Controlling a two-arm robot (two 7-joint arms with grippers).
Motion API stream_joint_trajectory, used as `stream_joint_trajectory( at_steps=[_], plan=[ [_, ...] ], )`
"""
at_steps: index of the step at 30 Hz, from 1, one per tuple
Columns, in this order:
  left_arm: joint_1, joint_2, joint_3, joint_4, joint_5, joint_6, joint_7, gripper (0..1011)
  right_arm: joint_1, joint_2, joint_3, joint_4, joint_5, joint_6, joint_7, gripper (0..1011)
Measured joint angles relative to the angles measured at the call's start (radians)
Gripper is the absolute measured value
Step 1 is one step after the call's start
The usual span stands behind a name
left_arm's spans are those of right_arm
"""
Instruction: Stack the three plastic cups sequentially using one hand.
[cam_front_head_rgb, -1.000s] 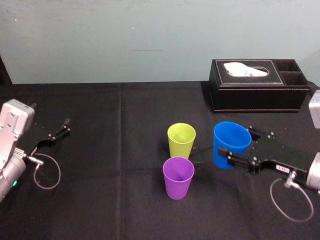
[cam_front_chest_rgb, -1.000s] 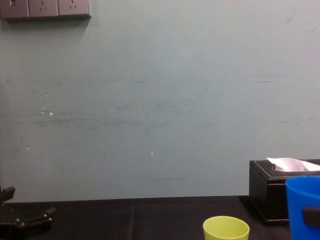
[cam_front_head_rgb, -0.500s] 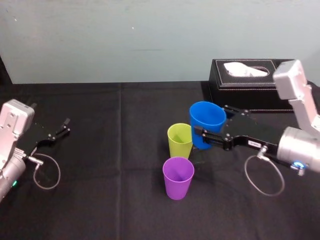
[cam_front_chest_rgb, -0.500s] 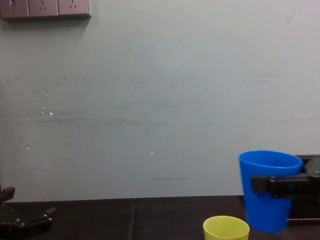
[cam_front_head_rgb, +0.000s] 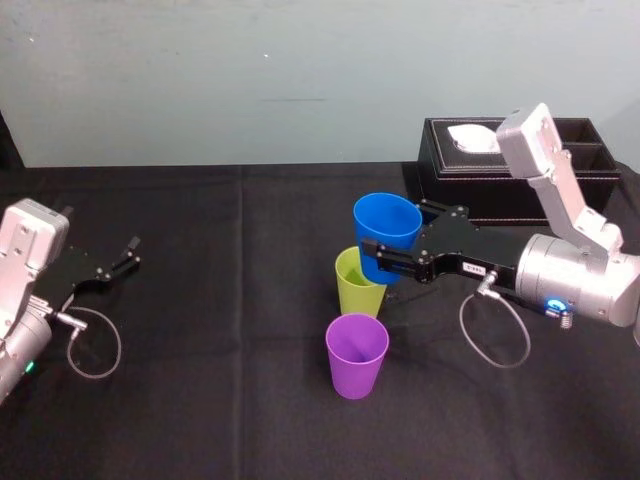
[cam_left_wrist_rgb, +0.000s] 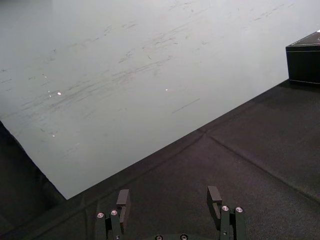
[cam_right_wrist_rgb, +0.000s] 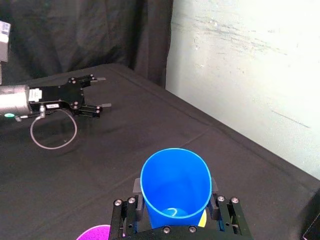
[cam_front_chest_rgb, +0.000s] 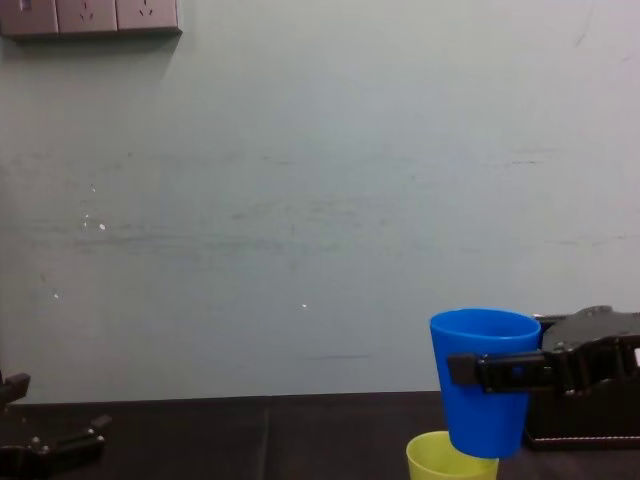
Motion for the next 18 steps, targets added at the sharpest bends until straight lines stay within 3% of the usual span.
stream_joint_trajectory(
  at_steps=[18],
  plan=[
    [0.000,0.000,0.000,0.000,0.000,0.000,0.000,1011,0.065,-0.046,-0.039,0.077,-0.015,-0.006,0.008,724]
  ],
)
